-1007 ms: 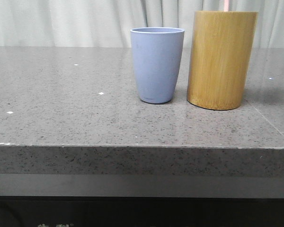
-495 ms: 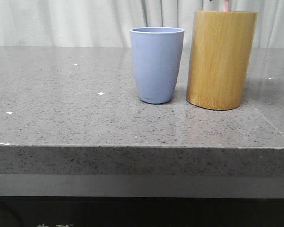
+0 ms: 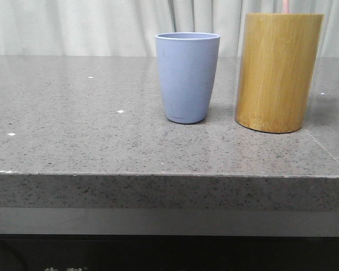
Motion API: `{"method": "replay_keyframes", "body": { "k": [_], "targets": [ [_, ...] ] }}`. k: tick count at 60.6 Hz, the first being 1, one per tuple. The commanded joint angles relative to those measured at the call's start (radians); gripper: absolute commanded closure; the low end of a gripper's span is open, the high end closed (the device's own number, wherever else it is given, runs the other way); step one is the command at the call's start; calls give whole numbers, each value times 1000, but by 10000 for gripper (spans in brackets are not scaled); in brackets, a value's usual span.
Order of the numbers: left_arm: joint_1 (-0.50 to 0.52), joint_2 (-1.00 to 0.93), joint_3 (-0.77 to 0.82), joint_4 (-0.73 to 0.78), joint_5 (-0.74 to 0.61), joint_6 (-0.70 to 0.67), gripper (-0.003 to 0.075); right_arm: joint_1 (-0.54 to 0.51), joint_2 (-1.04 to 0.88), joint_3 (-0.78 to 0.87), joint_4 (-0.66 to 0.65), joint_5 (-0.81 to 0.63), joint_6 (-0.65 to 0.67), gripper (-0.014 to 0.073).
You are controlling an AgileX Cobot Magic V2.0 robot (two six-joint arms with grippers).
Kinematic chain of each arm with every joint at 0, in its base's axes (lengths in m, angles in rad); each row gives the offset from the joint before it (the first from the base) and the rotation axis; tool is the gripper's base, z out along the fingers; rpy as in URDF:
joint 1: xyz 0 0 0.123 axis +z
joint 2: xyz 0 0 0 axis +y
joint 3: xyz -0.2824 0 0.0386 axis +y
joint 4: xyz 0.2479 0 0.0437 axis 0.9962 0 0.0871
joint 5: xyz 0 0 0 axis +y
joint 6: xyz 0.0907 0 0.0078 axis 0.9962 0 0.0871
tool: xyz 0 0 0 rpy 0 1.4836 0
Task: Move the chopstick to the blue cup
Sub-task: 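Grasp the pink chopstick in the bamboo holder with the right gripper, then lift the pink chopstick and lower it into the blue cup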
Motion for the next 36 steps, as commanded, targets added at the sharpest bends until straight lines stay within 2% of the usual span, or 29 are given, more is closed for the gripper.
{"method": "replay_keyframes", "body": {
  "k": [1,8,18,36],
  "targets": [
    [4,14,-23,-7,-86,-10,739,-2,-95,-39,-5,-160,-3,580],
    [4,14,-23,-7,-86,-10,739,6,-150,-44,-5,-225,-3,580],
    [4,14,-23,-7,-86,-10,739,74,-177,-96,-5,-232,-3,580],
    [4,14,-23,-7,-86,-10,739,222,-61,-155,-5,-284,-3,580]
  ]
}}
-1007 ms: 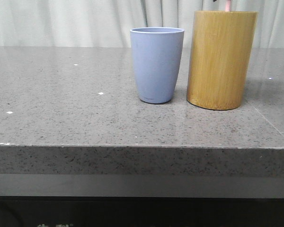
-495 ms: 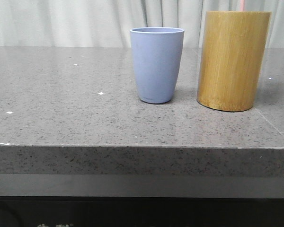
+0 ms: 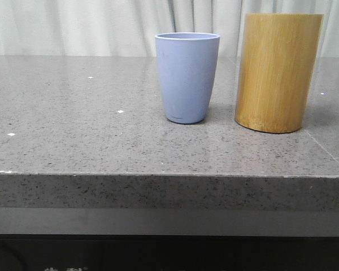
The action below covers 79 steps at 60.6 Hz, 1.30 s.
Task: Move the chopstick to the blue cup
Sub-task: 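Lift the pink chopstick and lower it into the blue cup, then open the right gripper and raise it away from the blue cup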
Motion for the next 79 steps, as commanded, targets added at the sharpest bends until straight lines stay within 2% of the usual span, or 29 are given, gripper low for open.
{"method": "replay_keyframes", "body": {
  "k": [1,20,29,49,58,62,69,72,79],
  "targets": [
    [4,14,-23,-7,-86,-10,739,22,33,-36,-5,-106,-3,580],
    [4,14,-23,-7,-86,-10,739,32,211,-33,-5,-85,-3,576],
    [4,14,-23,-7,-86,-10,739,32,250,-33,-5,-50,-3,510],
    [4,14,-23,-7,-86,-10,739,32,258,-33,-5,-34,-3,391],
    [4,14,-23,-7,-86,-10,739,32,194,-36,-5,-9,-3,391],
    [4,14,-23,-7,-86,-10,739,31,155,-43,-5,56,-3,391],
    [4,14,-23,-7,-86,-10,739,14,110,-92,-5,263,-3,443],
    [4,14,-23,-7,-86,-10,739,-4,92,-121,-5,361,-3,503],
    [4,14,-23,-7,-86,-10,739,-53,51,-160,-5,487,-3,633]
  ]
}}
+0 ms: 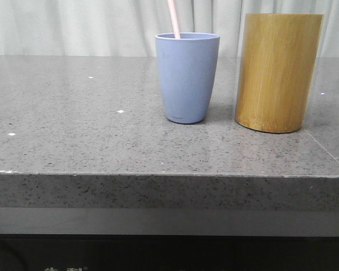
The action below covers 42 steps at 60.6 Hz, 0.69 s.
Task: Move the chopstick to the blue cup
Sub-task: 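Open the right gripper and raise it away from the blue cup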
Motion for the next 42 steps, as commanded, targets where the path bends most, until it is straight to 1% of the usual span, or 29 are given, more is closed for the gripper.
{"method": "replay_keyframes", "body": {
  "k": [1,3,14,21,26,30,42],
  "targets": [
    [4,14,-23,-7,-86,-10,739,-42,-73,-59,-5,44,-3,645],
    [4,14,-23,-7,-86,-10,739,-61,-89,-62,-5,64,-3,668],
    [4,14,-23,-7,-86,-10,739,-175,-185,-57,-6,185,-3,662],
    [4,14,-23,-7,-86,-10,739,-245,-268,-22,-49,225,-3,662],
    [4,14,-23,-3,-86,-10,739,-285,-348,41,-97,225,-3,662],
    [4,14,-19,-3,-86,-10,739,-306,-421,107,-100,225,-3,662],
    [4,14,-15,-3,-92,-10,739,-311,-656,348,-92,206,-3,662]
  ]
}}
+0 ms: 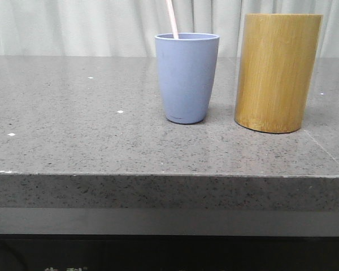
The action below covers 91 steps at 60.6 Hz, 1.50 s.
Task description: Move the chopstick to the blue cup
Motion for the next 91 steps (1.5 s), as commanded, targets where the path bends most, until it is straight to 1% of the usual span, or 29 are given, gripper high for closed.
{"method": "replay_keyframes", "body": {
  "k": [1,10,18,28,35,53,91],
  "targets": [
    [4,14,-24,-3,-87,-10,739,-8,-124,83,1,-84,-3,662],
    [4,14,-24,-3,-87,-10,739,-8,-339,298,19,-165,-3,662],
    [4,14,-24,-3,-87,-10,739,-8,-507,442,23,-227,-3,662],
    [4,14,-24,-3,-87,-10,739,-8,-656,576,76,-209,-3,662],
    [4,14,-24,-3,-87,-10,739,-8,-709,629,113,-194,-3,662],
    [4,14,-24,-3,-87,-10,739,-8,-716,646,119,-227,-3,662],
    [4,14,-24,-3,-87,-10,739,-8,-716,646,119,-226,-3,662]
  ]
}}
